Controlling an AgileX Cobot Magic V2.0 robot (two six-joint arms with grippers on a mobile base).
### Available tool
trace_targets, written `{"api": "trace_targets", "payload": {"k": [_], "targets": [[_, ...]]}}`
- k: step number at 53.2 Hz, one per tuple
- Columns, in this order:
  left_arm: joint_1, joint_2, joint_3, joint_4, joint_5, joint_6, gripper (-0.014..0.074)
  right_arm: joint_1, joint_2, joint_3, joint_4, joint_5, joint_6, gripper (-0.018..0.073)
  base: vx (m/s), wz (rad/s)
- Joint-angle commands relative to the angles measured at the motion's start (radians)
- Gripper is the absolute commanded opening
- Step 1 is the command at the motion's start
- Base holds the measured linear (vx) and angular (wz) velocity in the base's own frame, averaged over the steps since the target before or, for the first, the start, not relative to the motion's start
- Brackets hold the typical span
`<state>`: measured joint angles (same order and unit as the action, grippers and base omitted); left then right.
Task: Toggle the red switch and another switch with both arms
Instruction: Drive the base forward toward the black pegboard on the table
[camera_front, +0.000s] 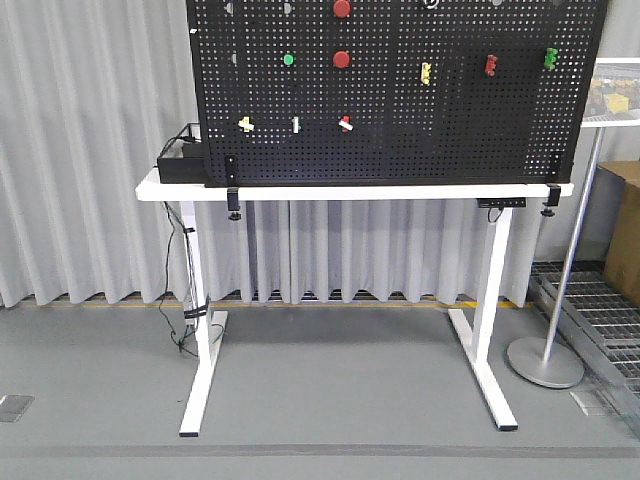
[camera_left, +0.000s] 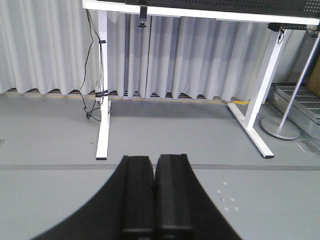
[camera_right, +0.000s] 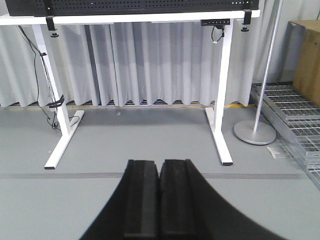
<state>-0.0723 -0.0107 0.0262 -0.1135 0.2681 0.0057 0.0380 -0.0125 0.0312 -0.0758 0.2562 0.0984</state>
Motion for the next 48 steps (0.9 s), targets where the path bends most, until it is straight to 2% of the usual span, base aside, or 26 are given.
{"api": "trace_targets", "payload": {"k": [1,48], "targets": [[0.002,-0.009,0.019,-0.005,-0.080,-0.006,0.0003,-0.006,-0.009,0.005,-0.010,-0.083,-0.005,-0.0006,0.00,0.00],[0.002,-0.009,0.019,-0.005,-0.080,-0.006,0.0003,-0.006,-0.009,0.005,-0.010,-0.083,-0.005,-0.0006,0.02,0.00]]}}
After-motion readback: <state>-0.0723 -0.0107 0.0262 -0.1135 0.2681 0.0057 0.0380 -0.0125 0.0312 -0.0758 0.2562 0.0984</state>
